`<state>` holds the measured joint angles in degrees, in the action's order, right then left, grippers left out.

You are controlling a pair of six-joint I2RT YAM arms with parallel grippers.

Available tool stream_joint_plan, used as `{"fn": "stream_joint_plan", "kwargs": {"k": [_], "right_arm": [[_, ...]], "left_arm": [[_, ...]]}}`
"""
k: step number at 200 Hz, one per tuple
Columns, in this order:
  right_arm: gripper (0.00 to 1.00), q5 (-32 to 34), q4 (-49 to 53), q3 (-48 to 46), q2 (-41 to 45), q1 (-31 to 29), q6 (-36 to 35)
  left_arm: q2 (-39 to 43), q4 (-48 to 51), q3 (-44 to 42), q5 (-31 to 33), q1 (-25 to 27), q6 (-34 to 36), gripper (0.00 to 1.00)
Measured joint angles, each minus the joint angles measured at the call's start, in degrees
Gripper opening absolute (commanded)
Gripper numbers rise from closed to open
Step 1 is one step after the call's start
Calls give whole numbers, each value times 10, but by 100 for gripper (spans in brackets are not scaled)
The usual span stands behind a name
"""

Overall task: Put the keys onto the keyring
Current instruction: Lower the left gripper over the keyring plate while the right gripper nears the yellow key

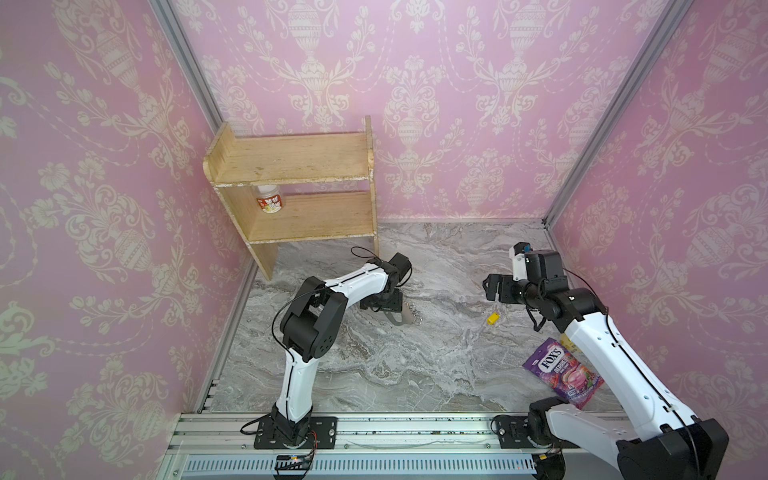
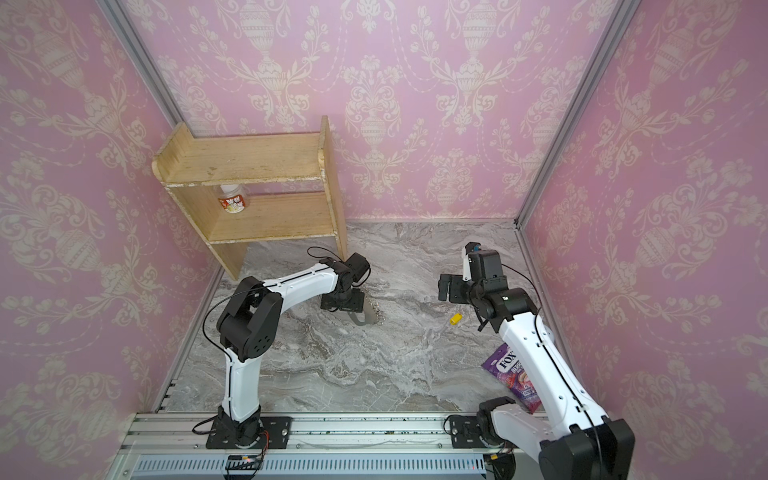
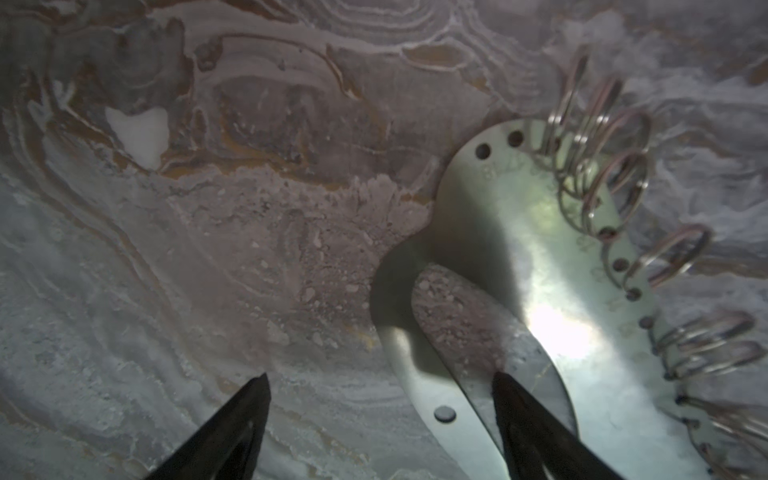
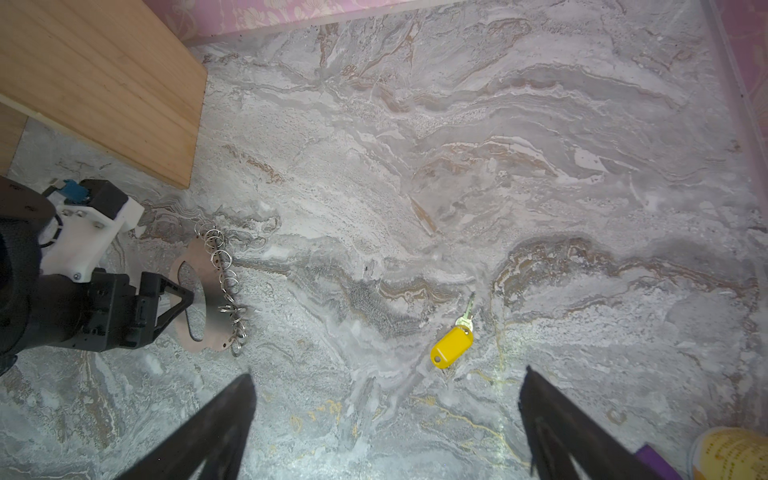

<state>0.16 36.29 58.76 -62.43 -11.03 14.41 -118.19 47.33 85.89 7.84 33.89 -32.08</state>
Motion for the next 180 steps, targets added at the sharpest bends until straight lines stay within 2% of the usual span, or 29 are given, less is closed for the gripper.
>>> {"fn": "stream_joint_plan", "kwargs": {"k": [44,124,180], "right_arm": [[100,-1,13,11,23,0,0],[100,-19,21,18,31,0,5],[100,-34,16,14,28,-17,9]], "left_arm": [[8,-2,-16,0,1,0,85],[137,-34,-207,-48,17,-36,83],[201,-35,-282,-70,56,-98,83]]}}
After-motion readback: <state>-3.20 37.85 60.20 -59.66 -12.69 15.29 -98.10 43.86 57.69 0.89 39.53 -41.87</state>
